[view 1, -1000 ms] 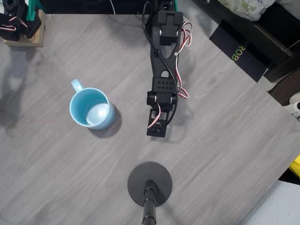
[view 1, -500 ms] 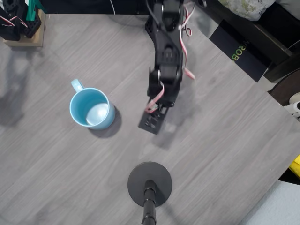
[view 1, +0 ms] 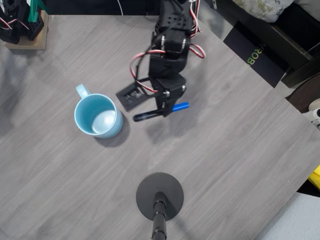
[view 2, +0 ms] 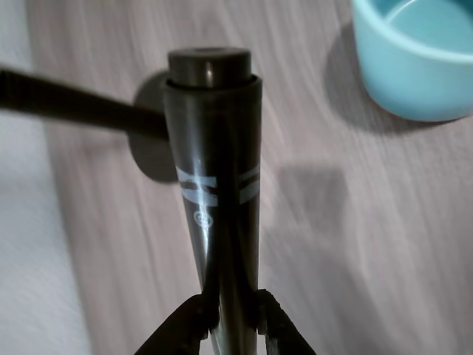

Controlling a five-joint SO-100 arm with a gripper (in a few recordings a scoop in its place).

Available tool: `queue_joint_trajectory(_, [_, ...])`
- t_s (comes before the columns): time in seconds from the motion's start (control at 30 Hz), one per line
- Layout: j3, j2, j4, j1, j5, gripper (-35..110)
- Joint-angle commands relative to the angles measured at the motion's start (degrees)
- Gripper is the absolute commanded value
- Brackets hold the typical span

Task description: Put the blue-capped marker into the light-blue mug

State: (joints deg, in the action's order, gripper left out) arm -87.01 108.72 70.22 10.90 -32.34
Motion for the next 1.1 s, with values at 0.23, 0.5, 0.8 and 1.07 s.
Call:
queue_joint_trajectory(0.23, [0.88,-1.32,-12.04,2.55,20.57,0])
queue_joint_trajectory(0.5, [0.44,-2.20,-21.97,6.59,37.71,0])
queue_joint_trajectory(0.8, [0.79,-3.52,-24.61,9.58,42.80,0])
queue_joint_trajectory(1.07, [0.26,-8.88,-31.29,10.46,49.31,0])
